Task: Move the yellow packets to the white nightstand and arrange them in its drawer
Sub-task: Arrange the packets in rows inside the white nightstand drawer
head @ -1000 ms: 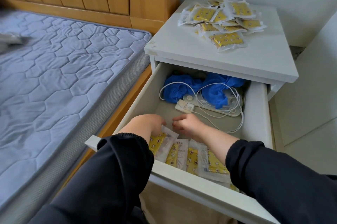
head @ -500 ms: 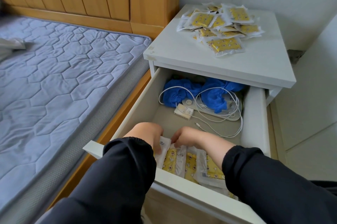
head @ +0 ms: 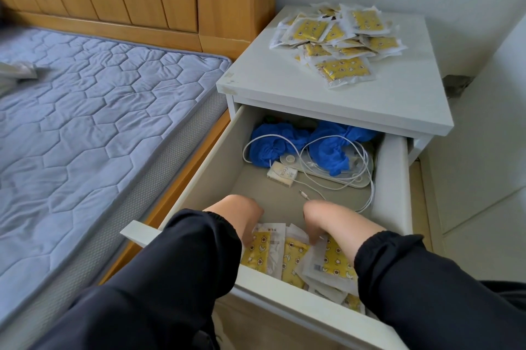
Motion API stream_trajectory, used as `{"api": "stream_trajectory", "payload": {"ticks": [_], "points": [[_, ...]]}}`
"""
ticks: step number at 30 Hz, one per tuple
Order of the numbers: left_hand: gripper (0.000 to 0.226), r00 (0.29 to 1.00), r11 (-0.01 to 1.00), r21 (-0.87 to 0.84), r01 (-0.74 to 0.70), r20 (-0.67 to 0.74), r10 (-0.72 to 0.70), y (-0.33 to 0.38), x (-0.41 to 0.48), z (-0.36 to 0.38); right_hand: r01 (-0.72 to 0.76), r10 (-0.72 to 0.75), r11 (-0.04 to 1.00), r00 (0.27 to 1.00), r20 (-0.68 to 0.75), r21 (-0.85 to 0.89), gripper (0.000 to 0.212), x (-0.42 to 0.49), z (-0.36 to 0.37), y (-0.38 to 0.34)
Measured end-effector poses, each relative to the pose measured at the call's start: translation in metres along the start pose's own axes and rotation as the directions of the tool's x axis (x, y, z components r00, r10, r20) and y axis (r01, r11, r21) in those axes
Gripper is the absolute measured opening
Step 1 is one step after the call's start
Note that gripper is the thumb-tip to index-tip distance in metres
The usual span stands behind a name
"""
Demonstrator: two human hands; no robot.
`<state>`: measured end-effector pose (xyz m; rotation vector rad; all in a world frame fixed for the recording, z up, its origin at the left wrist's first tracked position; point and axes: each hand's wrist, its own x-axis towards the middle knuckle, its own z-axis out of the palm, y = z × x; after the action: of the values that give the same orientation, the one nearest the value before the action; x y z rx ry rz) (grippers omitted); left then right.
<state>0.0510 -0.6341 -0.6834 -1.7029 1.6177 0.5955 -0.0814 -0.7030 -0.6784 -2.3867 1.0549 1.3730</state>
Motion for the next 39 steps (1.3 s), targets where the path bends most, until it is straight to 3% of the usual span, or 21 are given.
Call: {"api": "stream_trajectory", "payload": {"ticks": [4, 7, 11, 16, 23, 28, 36, 39], "points": [[0.073, 1.0, 1.0, -0.025, -0.002, 0.007, 0.003, 0.001, 0.0, -0.002, -0.015, 0.016, 0.996, 1.0, 0.01, -0.09, 0.057, 0.001, 0.011, 0.002], [0.076, 1.0, 0.996, -0.084, -0.002, -0.003, 0.002, -0.001, -0.001, -0.003, -0.12, 0.12, 0.992, 0.993, -0.007, -0.024, 0.08, -0.001, 0.017, 0.005], [0.073, 1.0, 0.989, -0.145, -0.002, -0.024, -0.001, 0.001, -0.005, -0.007, -0.096, 0.096, 0.995, 0.995, 0.005, 0.021, 0.09, -0.008, 0.026, 0.007], [0.068, 1.0, 0.982, -0.189, 0.008, -0.02, -0.012, -0.003, -0.007, -0.009, 0.017, -0.016, 0.999, 0.999, 0.03, -0.045, 0.075, -0.014, 0.034, 0.004], [0.064, 1.0, 0.973, -0.231, 0.005, -0.019, -0.01, -0.004, -0.007, -0.014, 0.114, -0.118, 0.991, 0.991, -0.056, -0.068, 0.077, -0.027, 0.04, 0.015], [0.062, 1.0, 0.964, -0.267, 0.01, -0.025, -0.017, -0.004, -0.01, -0.016, 0.158, -0.167, 0.985, 0.976, -0.14, -0.069, 0.048, -0.029, 0.039, 0.019], [0.058, 1.0, 0.947, -0.321, 0.013, -0.012, -0.018, -0.005, -0.011, -0.017, 0.16, -0.129, 0.964, 0.98, -0.151, 0.211, 0.057, -0.037, 0.032, 0.025], [0.058, 1.0, 0.944, -0.33, 0.016, -0.006, -0.019, -0.005, -0.011, -0.017, 0.157, -0.145, 0.968, 0.987, -0.075, 0.197, 0.05, -0.04, 0.03, 0.025]]}}
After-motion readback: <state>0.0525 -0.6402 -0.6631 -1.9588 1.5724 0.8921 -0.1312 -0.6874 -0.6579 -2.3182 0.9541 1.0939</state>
